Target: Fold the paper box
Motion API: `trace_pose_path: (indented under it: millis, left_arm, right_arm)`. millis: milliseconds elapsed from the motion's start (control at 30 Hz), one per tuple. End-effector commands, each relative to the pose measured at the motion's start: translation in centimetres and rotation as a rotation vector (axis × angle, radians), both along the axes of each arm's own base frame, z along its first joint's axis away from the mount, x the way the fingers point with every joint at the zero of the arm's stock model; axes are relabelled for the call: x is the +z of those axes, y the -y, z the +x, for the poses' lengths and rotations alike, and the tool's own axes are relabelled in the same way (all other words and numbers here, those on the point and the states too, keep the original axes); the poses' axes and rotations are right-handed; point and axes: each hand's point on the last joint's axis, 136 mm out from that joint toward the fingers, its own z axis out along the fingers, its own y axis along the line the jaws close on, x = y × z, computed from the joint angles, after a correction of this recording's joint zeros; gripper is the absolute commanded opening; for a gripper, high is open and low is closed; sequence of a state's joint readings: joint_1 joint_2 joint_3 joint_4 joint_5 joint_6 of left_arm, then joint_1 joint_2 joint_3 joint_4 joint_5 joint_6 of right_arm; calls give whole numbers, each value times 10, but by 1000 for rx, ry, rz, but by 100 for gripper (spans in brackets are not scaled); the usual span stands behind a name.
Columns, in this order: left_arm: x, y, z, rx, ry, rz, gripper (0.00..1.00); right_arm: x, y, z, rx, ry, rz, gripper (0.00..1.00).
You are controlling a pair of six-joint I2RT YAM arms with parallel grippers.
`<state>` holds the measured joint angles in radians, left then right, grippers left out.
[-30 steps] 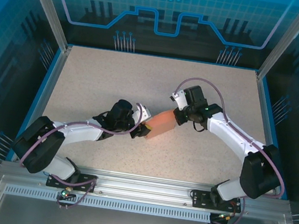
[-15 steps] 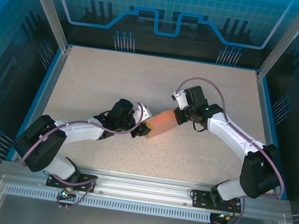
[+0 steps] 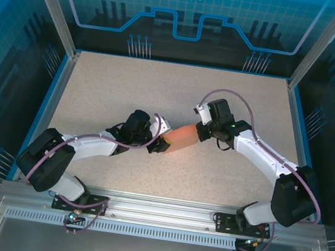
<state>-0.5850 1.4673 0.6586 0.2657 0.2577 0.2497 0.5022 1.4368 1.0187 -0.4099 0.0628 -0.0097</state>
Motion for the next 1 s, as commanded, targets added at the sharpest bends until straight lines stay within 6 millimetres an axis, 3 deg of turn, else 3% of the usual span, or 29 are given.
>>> trace_pose_path:
  millis: [0,200,467,633,800,967]
  left_arm:
    - [11,0,13,41,8,-4,58]
    - [17,-1,11,58,-8,-20,70]
    - [36,-6,4,91,-26,-66,75]
    - [52,-21,0,204,-72,-103,75]
    - [41,-38,-10,315,-179,-89,68]
    - [35,-39,-20,311,-207,-60,59]
  right_arm:
    - [1,2,-11,-16,-25,20,0]
    - [0,3,-11,-47,-23,24,0]
    - [-4,4,-9,-70,-29,19,0]
    - [-4,3,-8,-72,-34,20,0]
    - [-2,1,-6,-73,-31,22,0]
    - [-3,-1,-6,-66,-37,18,0]
